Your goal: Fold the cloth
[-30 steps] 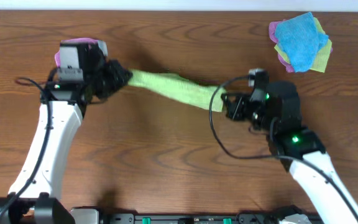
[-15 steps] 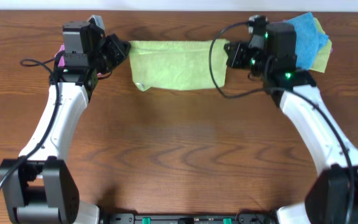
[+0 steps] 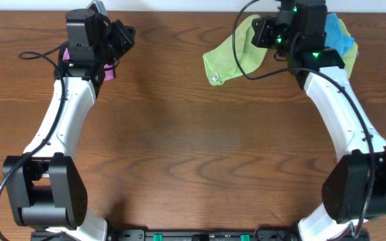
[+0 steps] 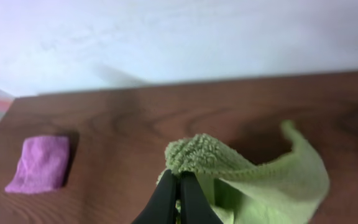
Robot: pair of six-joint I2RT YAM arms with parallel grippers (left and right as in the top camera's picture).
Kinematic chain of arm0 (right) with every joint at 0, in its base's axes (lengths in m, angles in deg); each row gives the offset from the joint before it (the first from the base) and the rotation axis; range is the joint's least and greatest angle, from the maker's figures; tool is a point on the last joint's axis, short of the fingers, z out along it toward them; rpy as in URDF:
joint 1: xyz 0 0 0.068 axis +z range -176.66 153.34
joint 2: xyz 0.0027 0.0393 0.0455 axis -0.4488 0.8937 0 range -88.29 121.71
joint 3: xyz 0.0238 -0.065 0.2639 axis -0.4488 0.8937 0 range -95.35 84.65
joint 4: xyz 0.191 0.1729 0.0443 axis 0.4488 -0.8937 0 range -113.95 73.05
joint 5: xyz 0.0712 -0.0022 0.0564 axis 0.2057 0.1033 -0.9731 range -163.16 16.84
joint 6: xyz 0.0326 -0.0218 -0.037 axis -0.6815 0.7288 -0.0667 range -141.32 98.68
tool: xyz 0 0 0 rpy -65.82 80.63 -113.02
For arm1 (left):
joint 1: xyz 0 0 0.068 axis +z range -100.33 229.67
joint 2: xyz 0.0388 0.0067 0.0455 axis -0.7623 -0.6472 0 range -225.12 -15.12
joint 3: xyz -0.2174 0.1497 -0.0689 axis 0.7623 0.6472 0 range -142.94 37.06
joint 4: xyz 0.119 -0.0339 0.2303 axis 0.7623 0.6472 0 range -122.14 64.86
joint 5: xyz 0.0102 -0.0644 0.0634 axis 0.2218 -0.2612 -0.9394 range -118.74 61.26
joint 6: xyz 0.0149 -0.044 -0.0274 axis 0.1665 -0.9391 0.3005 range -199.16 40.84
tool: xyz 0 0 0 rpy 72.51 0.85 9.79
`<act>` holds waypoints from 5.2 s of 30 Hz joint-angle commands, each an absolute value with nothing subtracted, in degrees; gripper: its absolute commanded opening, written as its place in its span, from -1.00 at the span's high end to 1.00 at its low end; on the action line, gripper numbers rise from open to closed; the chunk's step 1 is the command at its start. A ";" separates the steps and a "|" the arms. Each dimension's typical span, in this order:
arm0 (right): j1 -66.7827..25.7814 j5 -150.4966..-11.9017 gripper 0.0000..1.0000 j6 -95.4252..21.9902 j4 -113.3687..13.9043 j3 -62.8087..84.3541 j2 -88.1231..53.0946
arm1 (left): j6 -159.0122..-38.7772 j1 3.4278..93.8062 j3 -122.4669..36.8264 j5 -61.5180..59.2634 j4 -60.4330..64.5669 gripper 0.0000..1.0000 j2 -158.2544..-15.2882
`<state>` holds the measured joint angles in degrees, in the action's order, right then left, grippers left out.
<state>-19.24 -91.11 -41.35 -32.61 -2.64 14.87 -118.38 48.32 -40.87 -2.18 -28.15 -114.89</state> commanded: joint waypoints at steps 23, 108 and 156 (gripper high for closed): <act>-17.60 -90.52 0.99 -39.45 -34.51 -3.58 15.22 | -141.40 27.56 -40.18 -4.86 -31.67 -0.57 -127.74; -17.58 -97.43 0.98 -39.71 -34.07 -3.58 15.22 | -170.77 16.19 -44.70 -21.17 -60.74 -0.32 -149.93; -17.58 -100.73 0.97 -38.86 -37.57 -3.58 14.56 | -164.89 18.99 -48.94 -14.83 -60.65 -0.01 -152.64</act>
